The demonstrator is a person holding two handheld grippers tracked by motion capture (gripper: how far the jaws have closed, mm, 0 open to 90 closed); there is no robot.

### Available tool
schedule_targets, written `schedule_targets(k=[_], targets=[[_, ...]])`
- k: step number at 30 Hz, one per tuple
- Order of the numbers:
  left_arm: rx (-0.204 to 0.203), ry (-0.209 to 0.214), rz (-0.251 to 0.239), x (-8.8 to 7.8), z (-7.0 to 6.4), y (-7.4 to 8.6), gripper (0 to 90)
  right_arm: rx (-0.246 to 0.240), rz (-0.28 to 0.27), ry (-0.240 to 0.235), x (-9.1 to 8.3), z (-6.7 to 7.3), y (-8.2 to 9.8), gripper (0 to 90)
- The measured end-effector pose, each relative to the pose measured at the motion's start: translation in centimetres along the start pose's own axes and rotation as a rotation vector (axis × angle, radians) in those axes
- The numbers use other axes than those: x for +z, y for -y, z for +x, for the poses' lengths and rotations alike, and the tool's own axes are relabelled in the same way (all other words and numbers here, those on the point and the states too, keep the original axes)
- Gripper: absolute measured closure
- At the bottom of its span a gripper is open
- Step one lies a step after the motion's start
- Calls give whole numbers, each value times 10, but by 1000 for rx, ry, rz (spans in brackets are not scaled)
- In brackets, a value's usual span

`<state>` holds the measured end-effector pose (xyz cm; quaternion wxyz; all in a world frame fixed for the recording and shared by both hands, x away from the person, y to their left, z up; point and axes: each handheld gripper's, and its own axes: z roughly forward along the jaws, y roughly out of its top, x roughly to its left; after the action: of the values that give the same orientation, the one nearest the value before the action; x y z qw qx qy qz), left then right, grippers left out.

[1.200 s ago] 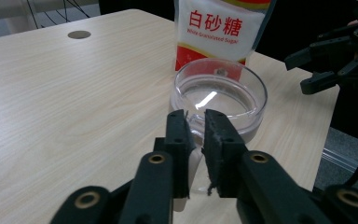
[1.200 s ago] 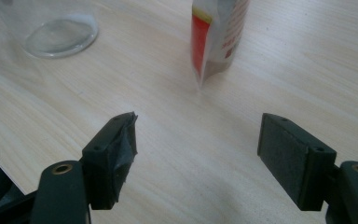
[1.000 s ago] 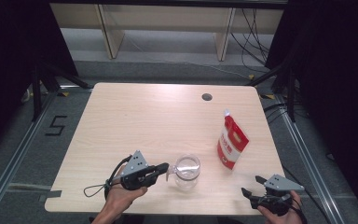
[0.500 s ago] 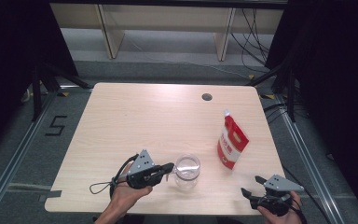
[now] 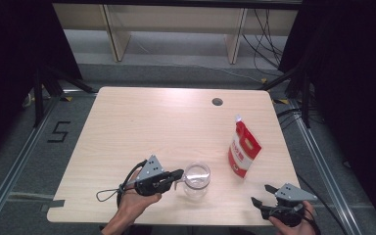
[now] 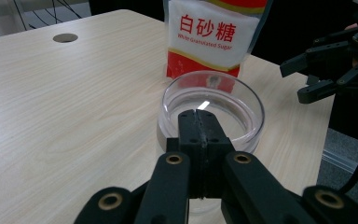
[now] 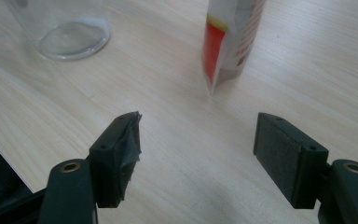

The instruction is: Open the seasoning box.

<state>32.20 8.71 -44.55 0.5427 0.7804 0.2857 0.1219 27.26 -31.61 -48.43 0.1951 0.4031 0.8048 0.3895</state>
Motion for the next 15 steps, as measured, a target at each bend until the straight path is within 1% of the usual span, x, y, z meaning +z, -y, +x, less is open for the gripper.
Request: schedule_targets(k=[1, 2, 3, 4, 5, 6, 7, 8, 9, 10, 11, 12, 13, 14, 15], targets=[[-11, -2, -1, 0, 0, 1, 893, -3, -1, 2, 0, 0, 0, 324], [-5, -9, 7, 0, 1, 1, 893, -13, -7, 7, 1, 0, -1, 324], [-3, -11, 10, 0, 1, 2, 893, -19, -3, 1, 1, 0, -1, 325], [-1, -7, 7, 1, 2, 3, 893, -5, 7, -7, 1, 1, -1, 327], [-6, -13, 6, 1, 1, 3, 893, 3, 2, -3, 1, 2, 0, 330], [-8, -9, 5, 1, 1, 4, 893, -24, -9, -4, 1, 1, -1, 335], [-5, -8, 7, 1, 1, 4, 893, -25, -9, 1, 0, 1, -1, 338], [3, -9, 8, 2, 0, 3, 893, -5, -9, -3, 0, 3, -1, 340], [1, -8, 7, 2, -1, 4, 892, -24, -17, -5, 0, 3, -1, 346], [7, -1, 8, 3, -2, 4, 893, -13, -17, -6, -1, 4, -1, 355], [9, -3, 9, 3, -2, 4, 893, -43, -38, -2, 0, 2, -2, 367], [9, 0, 6, 3, -2, 4, 892, -32, -33, -20, 1, 3, -2, 372], [6, 1, 4, 2, -1, 5, 892, -45, -32, -11, 1, 3, -3, 375], [5, -1, 1, 2, -1, 5, 892, -41, -29, -14, 1, 5, -3, 379], [3, 0, -2, 2, -1, 6, 892, -50, -35, -14, 1, 5, -3, 385]])
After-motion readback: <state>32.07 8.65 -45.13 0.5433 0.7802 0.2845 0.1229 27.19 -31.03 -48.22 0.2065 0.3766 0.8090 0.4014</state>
